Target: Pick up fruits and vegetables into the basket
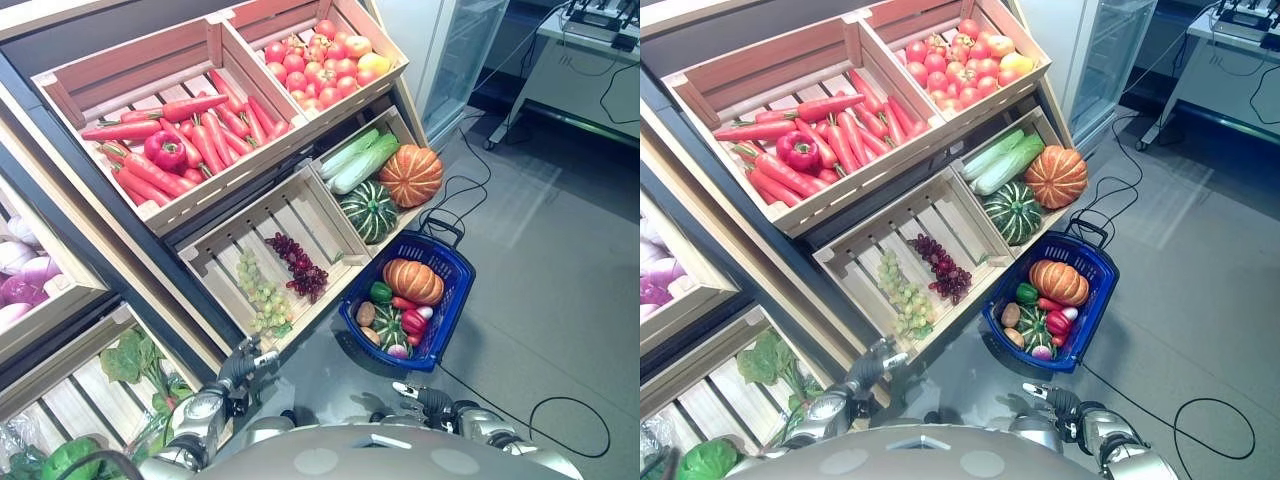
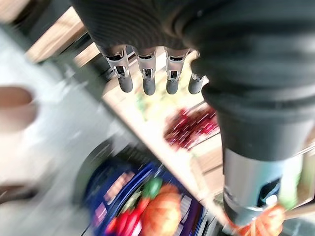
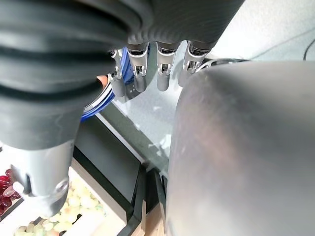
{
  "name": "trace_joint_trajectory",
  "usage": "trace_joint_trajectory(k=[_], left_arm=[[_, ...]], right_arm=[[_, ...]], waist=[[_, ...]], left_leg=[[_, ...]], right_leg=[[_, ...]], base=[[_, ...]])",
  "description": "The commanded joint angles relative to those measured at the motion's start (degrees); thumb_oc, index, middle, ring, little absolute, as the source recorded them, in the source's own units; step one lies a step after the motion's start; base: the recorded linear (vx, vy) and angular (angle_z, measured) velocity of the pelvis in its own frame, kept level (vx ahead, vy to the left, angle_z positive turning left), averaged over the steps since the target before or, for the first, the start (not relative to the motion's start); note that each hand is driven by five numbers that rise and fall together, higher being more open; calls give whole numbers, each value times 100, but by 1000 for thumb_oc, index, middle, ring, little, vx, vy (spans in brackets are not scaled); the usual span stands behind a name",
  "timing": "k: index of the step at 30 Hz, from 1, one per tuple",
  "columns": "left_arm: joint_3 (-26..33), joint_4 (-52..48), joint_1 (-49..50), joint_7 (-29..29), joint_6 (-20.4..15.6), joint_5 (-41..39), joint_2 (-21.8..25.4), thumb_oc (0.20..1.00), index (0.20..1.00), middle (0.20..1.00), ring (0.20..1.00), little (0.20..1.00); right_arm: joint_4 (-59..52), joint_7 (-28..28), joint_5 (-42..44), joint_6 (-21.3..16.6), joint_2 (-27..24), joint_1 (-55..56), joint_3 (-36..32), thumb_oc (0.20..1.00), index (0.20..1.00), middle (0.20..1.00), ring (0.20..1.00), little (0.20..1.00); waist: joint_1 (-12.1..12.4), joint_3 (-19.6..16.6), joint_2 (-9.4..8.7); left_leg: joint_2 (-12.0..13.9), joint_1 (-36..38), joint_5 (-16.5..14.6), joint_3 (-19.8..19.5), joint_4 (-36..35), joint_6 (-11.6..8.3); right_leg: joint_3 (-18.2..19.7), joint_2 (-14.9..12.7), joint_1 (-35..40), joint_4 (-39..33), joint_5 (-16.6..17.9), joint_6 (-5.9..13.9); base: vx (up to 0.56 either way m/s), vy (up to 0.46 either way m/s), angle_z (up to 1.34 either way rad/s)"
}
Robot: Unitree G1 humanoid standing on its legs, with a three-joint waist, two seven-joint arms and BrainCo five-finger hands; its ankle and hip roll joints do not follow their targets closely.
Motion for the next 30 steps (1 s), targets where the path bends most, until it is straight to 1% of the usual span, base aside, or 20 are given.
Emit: trace_joint_trajectory(k=[1,2,3,4,5,6,7,8,9,10,11,13,14,17,18,21,25,28,29,30], left_arm=[[45,-430,-657,494,-628,458,215,1000,1000,1000,1000,1000],[-44,-663,-662,-735,-824,-776,382,1000,1000,1000,1000,1000],[-151,-647,-671,-752,-1086,-836,477,1000,1000,1000,1000,1000],[-2,-837,-553,852,-1427,1351,389,1000,1000,1000,1000,1000],[-239,-846,-525,-794,-40,-922,521,1000,1000,1000,1000,1000],[-167,-951,-431,1079,-2295,1769,453,1000,1000,1000,1000,1000],[-4,-1009,-352,1370,-2557,2376,314,1000,1000,1000,1000,1000],[-386,-1685,-387,1971,-2399,2518,738,1000,1000,1000,1000,1000],[-387,-2028,-395,2227,-2353,2715,882,1000,1000,1000,1000,1000],[-361,-2318,-413,2546,-2437,3029,1033,1000,1000,1000,1000,1000],[-313,-2784,-455,2848,-2240,3279,1212,1000,1000,1000,1000,1000],[-232,-3297,-549,3420,-2103,3843,1497,1000,1000,1000,1000,1000],[-178,-3575,-614,3758,-1893,4178,1632,1000,1000,1000,1000,1000],[-116,-4493,-965,4329,-817,5274,2125,1000,1000,1000,1000,1000],[-117,-4607,-1028,4322,-653,5336,2211,1000,1000,1000,1000,1000],[-128,-4951,-1451,4393,96,5623,2710,1000,1000,1000,1000,1000],[-333,-5069,-2242,4578,741,6067,3406,1000,1000,1000,1000,1000],[-459,-5084,-2560,4572,971,6214,3622,1000,1000,1000,1000,1000],[-664,-5075,-2886,4508,1249,6294,3838,1000,1000,1000,1000,1000],[-740,-5032,-2995,4524,1297,6303,3876,1000,1000,1000,1000,1000]], right_arm=[[-60,-70,186,-346,-42,-371,163,1000,1000,1000,1000,1000],[-196,-73,262,-456,-80,-342,146,1000,1000,1000,1000,1000],[-211,-51,300,-539,-86,-334,130,1000,1000,1000,1000,1000],[-267,-15,404,-735,-112,-309,98,1000,1000,1000,1000,1000],[-297,-5,523,-875,-148,-304,124,1000,1000,1000,1000,1000],[-418,-43,610,-954,-157,-297,132,1000,1000,1000,1000,1000],[-523,-68,682,-1014,-166,-292,136,1000,1000,1000,1000,1000],[-702,-121,798,-1133,-184,-280,198,1000,1000,1000,1000,1000],[-1011,-227,806,-1097,-213,-250,211,1000,1000,1000,1000,1000],[-1327,-317,841,-1096,-260,-215,228,1000,1000,1000,1000,1000],[-1776,-446,883,-1017,-331,-161,251,1000,1000,1000,1000,1000],[-2415,-597,976,-1045,-452,-71,267,1000,1000,1000,1000,1000],[-2784,-660,1028,-1006,-522,-24,257,1000,1000,1000,1000,1000],[-3958,-932,966,-1060,-742,137,250,1000,1000,1000,1000,1000],[-4089,-969,955,-1079,-767,162,257,1000,1000,1000,1000,1000],[-4634,-1064,912,-1217,-935,262,185,1000,1000,1000,1000,1000],[-5011,-1162,921,-1414,-1214,243,69,1000,1000,1000,1000,1000],[-5155,-1206,980,-1509,-1369,218,7,1000,1000,1000,1000,1000],[-5304,-1260,971,-1600,-1469,207,-43,1000,1000,1000,1000,1000],[-5357,-1279,988,-1610,-1497,193,-62,1000,1000,1000,1000,1000]], waist=[[-36,219,-72],[-45,253,-59],[-39,245,-71],[-25,292,-75],[-26,335,-59],[-29,388,-44],[-23,400,-28],[-51,482,-2],[-71,542,24],[-94,608,53],[-123,704,89],[-189,888,127],[-233,1003,147],[-408,1385,230],[-427,1419,234],[-565,1646,307],[-744,1928,394],[-816,2028,437],[-896,2028,461],[-899,2028,461]], left_leg=[[-476,29,-813,359,306,449],[-460,17,-819,376,317,458],[-452,-29,-814,394,326,469],[-441,-47,-825,391,342,488],[-425,-63,-815,392,350,489],[-411,-95,-807,389,375,489],[-401,-158,-798,381,410,489],[-381,-213,-797,394,446,476],[-370,-278,-793,394,489,472],[-361,-357,-789,389,544,470],[-356,-494,-792,385,660,468],[-356,-759,-811,373,883,463],[-354,-913,-824,372,1025,448],[-386,-1490,-839,360,1524,364],[-390,-1588,-848,364,1609,359],[-420,-2001,-854,355,1990,319],[-473,-2526,-911,386,2437,302],[-497,-2764,-918,410,2607,307],[-490,-3086,-941,462,2790,318],[-489,-3201,-952,476,2858,323]], right_leg=[[233,25,-237,685,-542,173],[241,18,-264,721,-560,173],[247,16,-313,733,-557,170],[250,16,-345,772,-571,152],[241,18,-373,819,-590,144],[235,19,-419,873,-600,135],[229,18,-480,898,-588,128],[222,12,-575,1027,-641,107],[217,3,-674,1132,-677,92],[215,-8,-788,1245,-711,76],[216,-24,-966,1410,-749,54],[218,-61,-1277,1673,-809,19],[226,-85,-1430,1793,-832,-5],[264,-181,-1980,2253,-916,-71],[265,-203,-2080,2346,-937,-77],[325,-252,-2532,2804,-1053,-140],[409,-299,-3113,3336,-1221,-227],[476,-296,-3393,3535,-1250,-250],[548,-308,-3746,3731,-1280,-253],[573,-311,-3875,3805,-1289,-254]], base=[[33,-19,0],[0,0,0],[15,-54,0],[7,-62,-2],[7,-59,-2],[6,-37,-1],[0,0,0],[0,0,0],[-9,2,-3],[-33,6,-1],[-48,0,-2],[-85,5,-7],[-106,14,-7],[-85,26,-8],[-64,27,-2],[-9,18,-5],[-11,18,-4],[1,3,-2],[-4,3,-11],[-10,-4,-10]])
